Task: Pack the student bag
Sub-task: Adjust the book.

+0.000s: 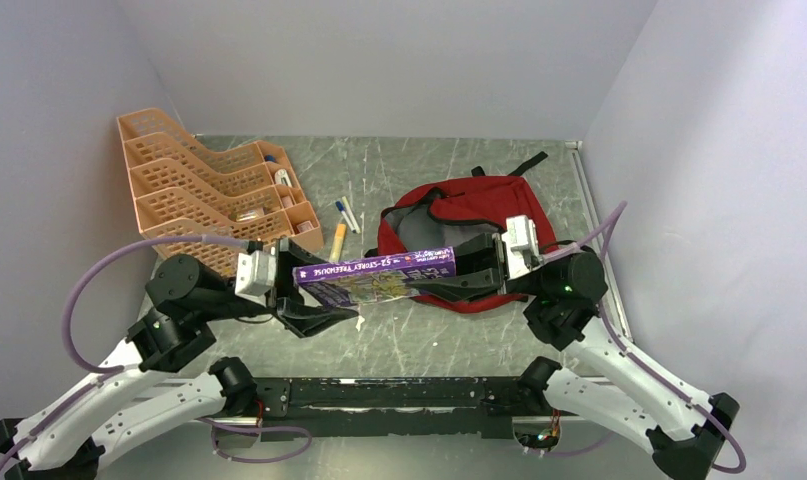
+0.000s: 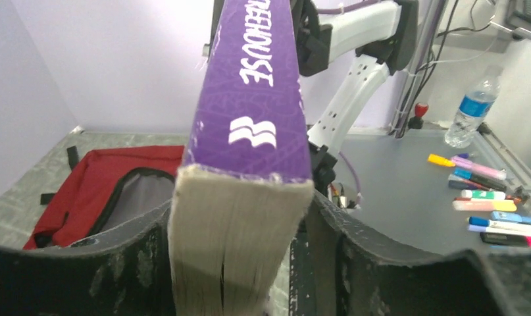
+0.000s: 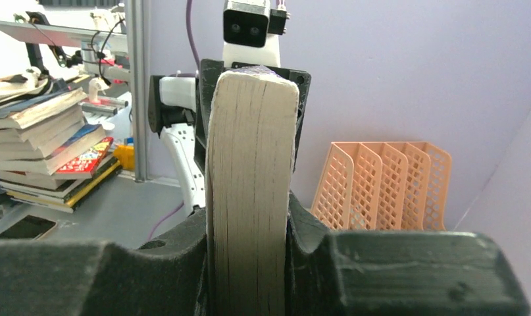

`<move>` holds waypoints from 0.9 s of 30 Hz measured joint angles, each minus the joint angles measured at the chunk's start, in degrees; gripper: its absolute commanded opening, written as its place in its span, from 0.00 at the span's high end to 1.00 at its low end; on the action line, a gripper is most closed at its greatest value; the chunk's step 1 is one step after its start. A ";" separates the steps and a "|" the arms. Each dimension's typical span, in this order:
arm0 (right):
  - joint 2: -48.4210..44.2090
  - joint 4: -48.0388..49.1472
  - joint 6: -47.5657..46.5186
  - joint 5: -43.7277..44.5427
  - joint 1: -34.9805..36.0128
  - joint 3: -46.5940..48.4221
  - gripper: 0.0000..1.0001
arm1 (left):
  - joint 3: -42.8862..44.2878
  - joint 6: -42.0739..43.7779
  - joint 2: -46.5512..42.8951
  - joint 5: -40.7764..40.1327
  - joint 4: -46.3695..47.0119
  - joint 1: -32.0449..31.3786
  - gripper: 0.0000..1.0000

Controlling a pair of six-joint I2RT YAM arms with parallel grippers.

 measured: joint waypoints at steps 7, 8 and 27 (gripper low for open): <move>0.92 3.69 3.56 -0.02 0.00 -0.70 1.00 | -2.43 -6.78 2.14 3.65 10.67 0.00 0.53; 0.79 4.04 3.76 0.00 0.00 -0.90 1.00 | -2.80 -7.54 2.29 3.87 11.89 0.00 0.56; -1.97 1.07 3.41 3.41 0.26 -1.99 0.44 | -4.59 -11.91 3.87 3.69 18.01 0.33 0.95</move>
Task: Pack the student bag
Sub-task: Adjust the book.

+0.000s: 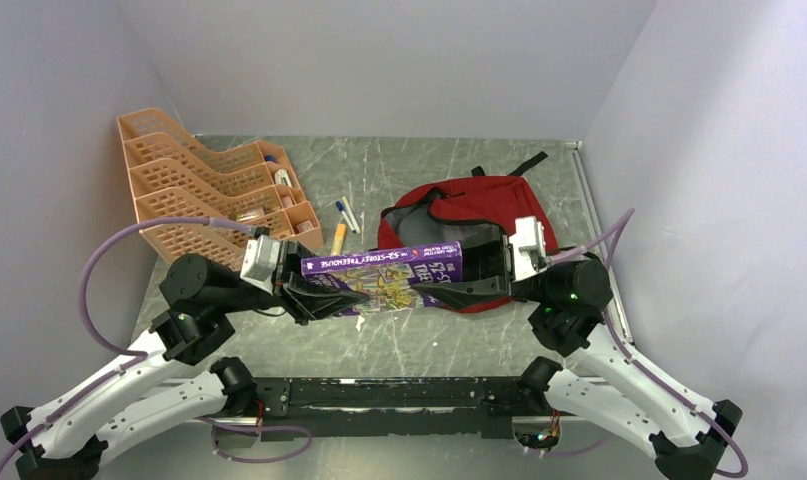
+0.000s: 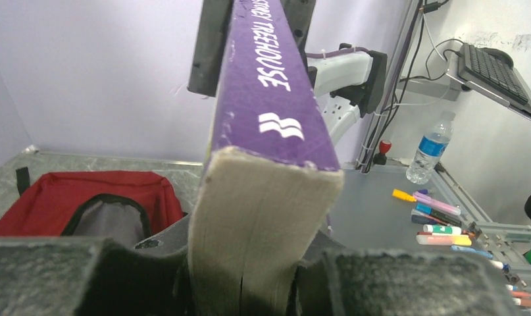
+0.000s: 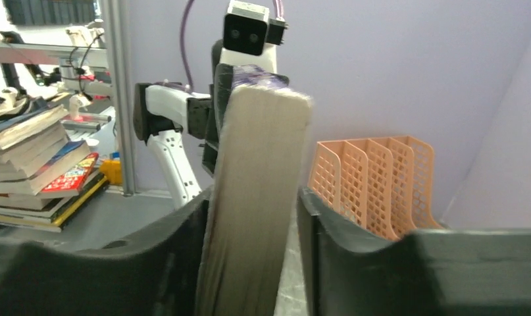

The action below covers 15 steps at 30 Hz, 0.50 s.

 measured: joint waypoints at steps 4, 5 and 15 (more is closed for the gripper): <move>-1.18 -5.05 -5.09 4.55 0.00 0.24 0.36 | 0.02 -0.96 0.04 -2.40 -2.95 -0.09 0.95; -1.53 -6.56 -6.21 5.90 -0.02 0.24 0.35 | 0.02 -1.11 0.13 -3.32 -4.11 -0.09 0.95; -11.26 -15.47 -11.65 27.02 -0.07 -4.42 0.34 | 0.72 -1.31 2.84 -15.93 -17.31 -0.42 0.95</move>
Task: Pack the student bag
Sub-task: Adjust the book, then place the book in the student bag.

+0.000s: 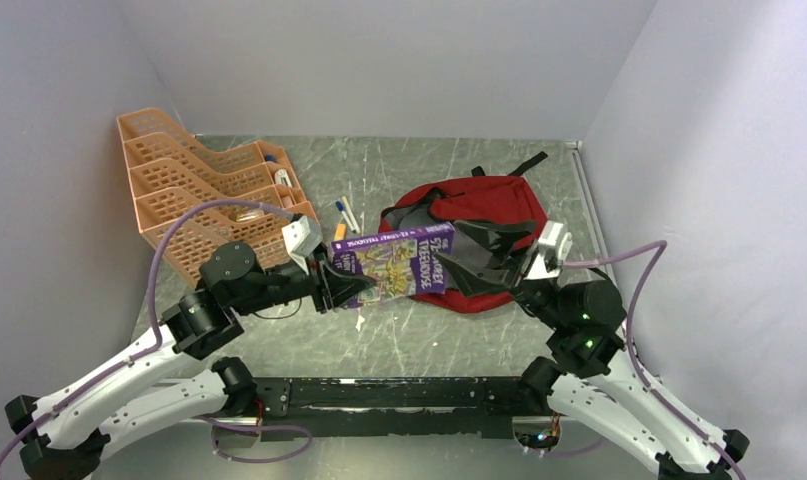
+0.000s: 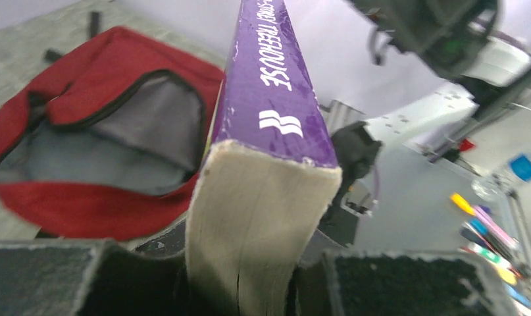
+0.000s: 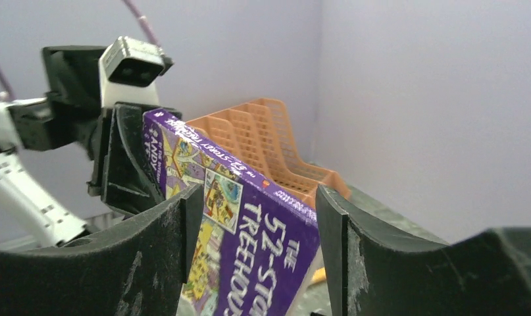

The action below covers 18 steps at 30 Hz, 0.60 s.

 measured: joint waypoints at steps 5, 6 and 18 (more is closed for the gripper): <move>-4.59 -2.08 0.00 12.35 0.00 -2.16 0.35 | -0.02 0.48 -0.90 -10.82 -5.42 0.07 0.95; -5.09 -2.51 0.00 15.13 0.00 -2.27 0.36 | -0.02 0.55 -1.25 -12.50 -6.27 0.07 0.95; 13.86 -29.42 3.98 45.40 0.00 10.73 0.33 | -0.22 -3.02 0.39 -32.41 -17.27 0.07 0.95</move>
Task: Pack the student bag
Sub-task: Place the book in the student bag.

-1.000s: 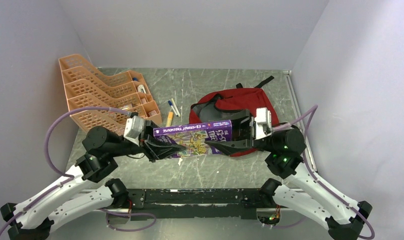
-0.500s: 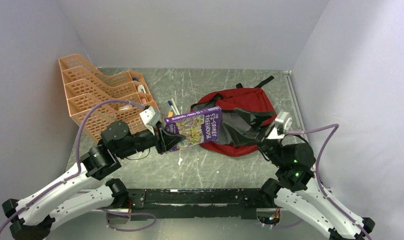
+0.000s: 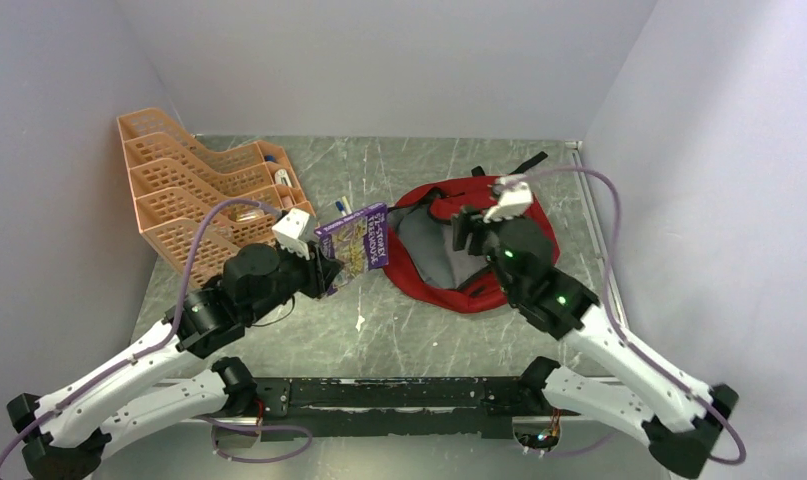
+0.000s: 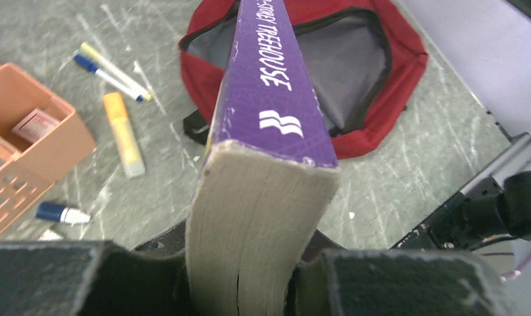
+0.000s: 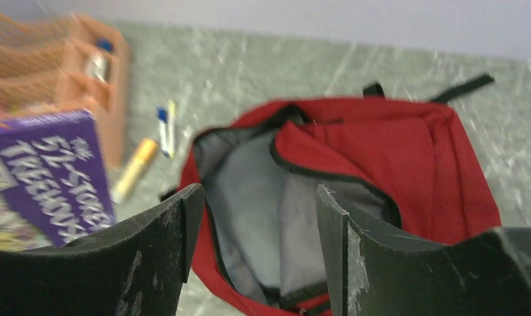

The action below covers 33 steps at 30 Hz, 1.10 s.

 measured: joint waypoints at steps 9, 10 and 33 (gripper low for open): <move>22.16 -17.07 2.19 0.37 0.00 7.74 0.30 | -3.08 -6.05 -2.16 -7.74 -3.52 0.00 0.95; 24.30 -18.01 2.36 0.33 0.00 7.93 0.29 | -3.26 -6.40 -2.60 -8.15 -3.89 0.00 0.95; 62.66 -19.67 -1.95 19.04 0.00 17.94 0.25 | -3.41 -7.69 -7.78 -8.94 -6.49 0.00 0.95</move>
